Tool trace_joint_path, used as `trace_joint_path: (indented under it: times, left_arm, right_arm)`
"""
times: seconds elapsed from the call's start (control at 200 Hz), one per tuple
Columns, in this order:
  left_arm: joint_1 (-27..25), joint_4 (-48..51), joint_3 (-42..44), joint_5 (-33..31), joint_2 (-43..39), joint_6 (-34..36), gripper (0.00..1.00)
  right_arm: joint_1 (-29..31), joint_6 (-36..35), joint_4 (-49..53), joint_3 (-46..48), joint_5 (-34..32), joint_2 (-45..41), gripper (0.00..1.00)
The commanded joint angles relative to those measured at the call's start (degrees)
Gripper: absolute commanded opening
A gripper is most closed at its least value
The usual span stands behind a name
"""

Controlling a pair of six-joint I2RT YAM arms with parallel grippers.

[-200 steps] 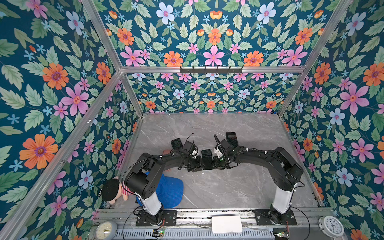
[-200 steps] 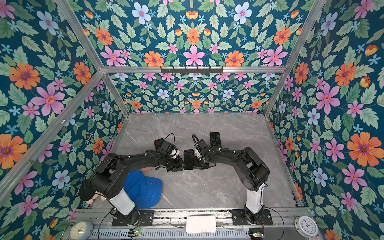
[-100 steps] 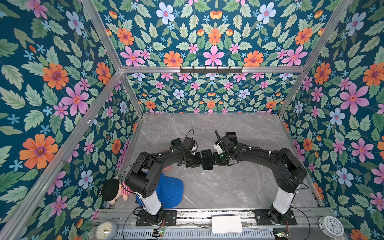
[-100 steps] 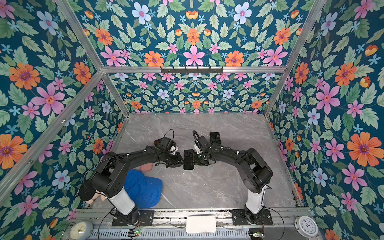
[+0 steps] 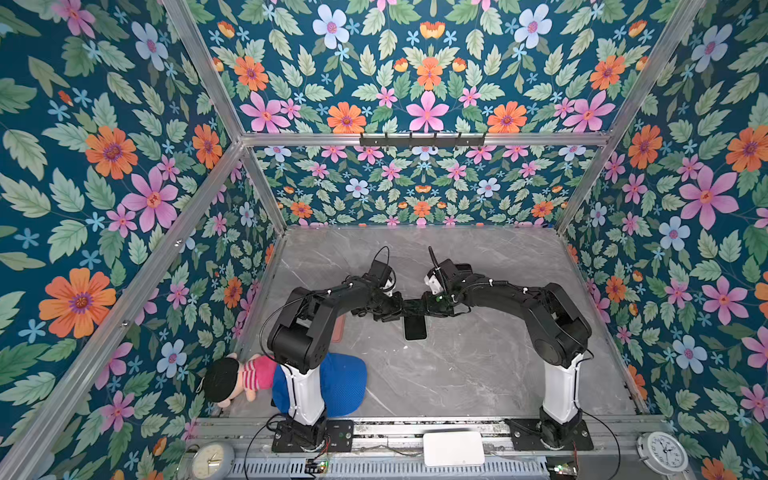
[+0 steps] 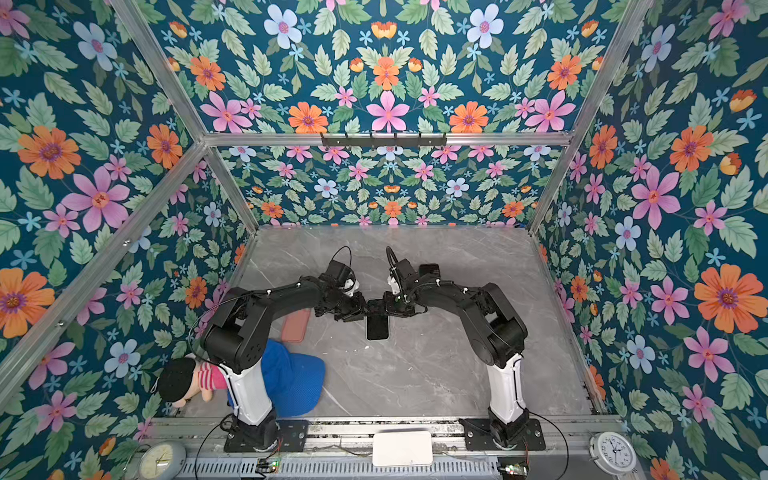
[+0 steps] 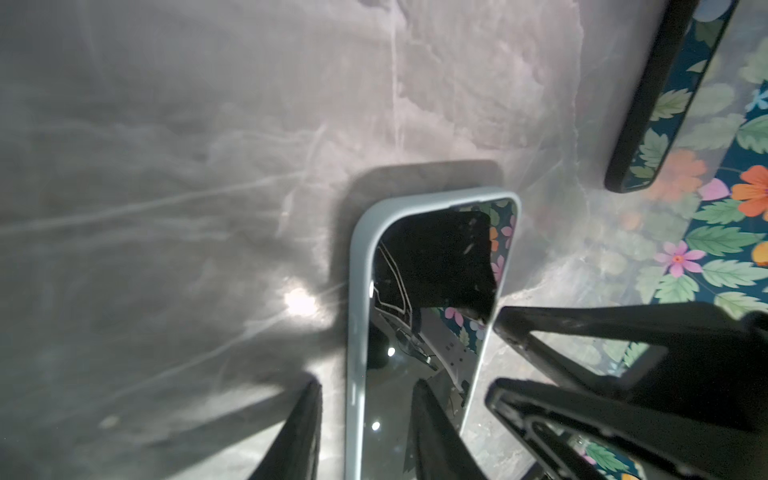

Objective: Put the phone into the phone case
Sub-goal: 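Lower the cased phone flat onto the table with both grippers, then open both grippers and lift them away from the cased phone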

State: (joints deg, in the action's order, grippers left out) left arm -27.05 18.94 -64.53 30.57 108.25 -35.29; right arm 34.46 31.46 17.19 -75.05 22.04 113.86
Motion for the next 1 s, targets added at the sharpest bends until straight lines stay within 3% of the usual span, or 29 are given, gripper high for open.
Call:
trace_joint_path:
  times: [0.0, 0.39, 0.735, 0.89, 0.995]
  left_arm:
    - [-0.1, 0.7, -0.1, -0.4, 0.8, 0.9, 0.37]
    - [-1.2, -1.9, 1.4, 0.6, 0.5, -0.7, 0.19]
    - [-1.3, -3.0, 2.4, 0.8, -0.4, -1.5, 0.12]
    - [-1.4, -3.2, 2.7, 0.7, -1.2, -2.0, 0.12]
    - [-1.3, -2.4, 2.7, 0.0, -2.7, -1.8, 0.14]
  right_arm:
    - [0.0, -0.4, 1.5, -0.5, -0.4, 0.3, 0.38]
    - [0.0, 0.2, 2.1, 0.0, -1.7, 0.9, 0.23]
    - [0.0, 0.4, 2.5, 0.0, -2.3, 0.8, 0.14]
    - [0.1, 0.2, 4.2, -0.3, -3.7, 0.2, 0.16]
    - [0.1, 1.0, 6.9, -0.7, -5.8, -1.1, 0.37]
